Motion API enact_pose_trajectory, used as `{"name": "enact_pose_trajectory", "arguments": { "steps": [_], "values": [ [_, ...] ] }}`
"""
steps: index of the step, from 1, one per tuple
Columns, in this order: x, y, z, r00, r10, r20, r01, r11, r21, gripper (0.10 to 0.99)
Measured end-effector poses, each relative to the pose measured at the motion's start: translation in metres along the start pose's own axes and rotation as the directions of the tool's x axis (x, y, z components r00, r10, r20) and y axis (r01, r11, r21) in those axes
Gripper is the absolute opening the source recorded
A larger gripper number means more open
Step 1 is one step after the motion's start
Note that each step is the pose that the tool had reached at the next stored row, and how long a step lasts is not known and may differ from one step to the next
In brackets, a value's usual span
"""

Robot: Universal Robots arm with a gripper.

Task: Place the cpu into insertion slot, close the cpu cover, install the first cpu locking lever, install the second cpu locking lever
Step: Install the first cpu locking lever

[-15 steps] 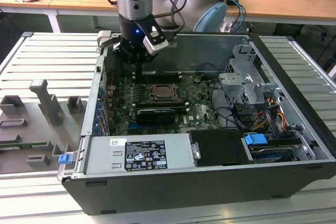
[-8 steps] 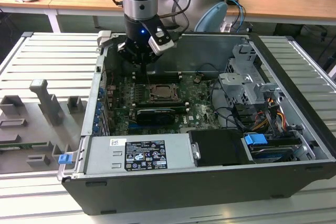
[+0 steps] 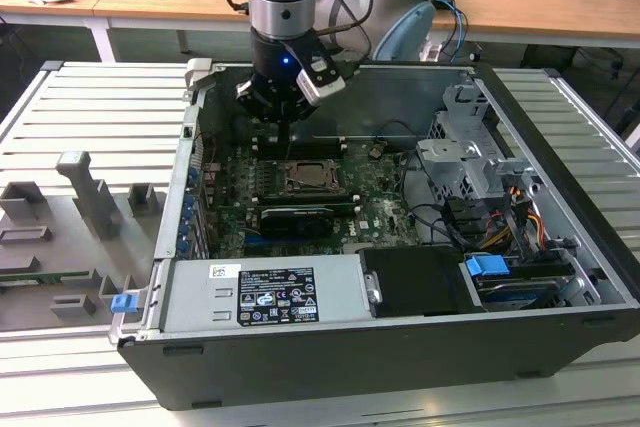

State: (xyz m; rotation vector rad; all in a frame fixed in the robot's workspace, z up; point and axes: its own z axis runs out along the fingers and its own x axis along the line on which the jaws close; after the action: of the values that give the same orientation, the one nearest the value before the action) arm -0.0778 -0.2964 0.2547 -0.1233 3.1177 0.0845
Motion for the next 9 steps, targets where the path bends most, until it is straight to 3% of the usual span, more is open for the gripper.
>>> {"name": "enact_pose_trajectory", "arguments": {
  "steps": [9],
  "values": [
    [-0.0110, -0.0009, 0.0009, 1.0000, 0.000, 0.0000, 0.000, 1.0000, 0.000, 0.106]
  ]
}}
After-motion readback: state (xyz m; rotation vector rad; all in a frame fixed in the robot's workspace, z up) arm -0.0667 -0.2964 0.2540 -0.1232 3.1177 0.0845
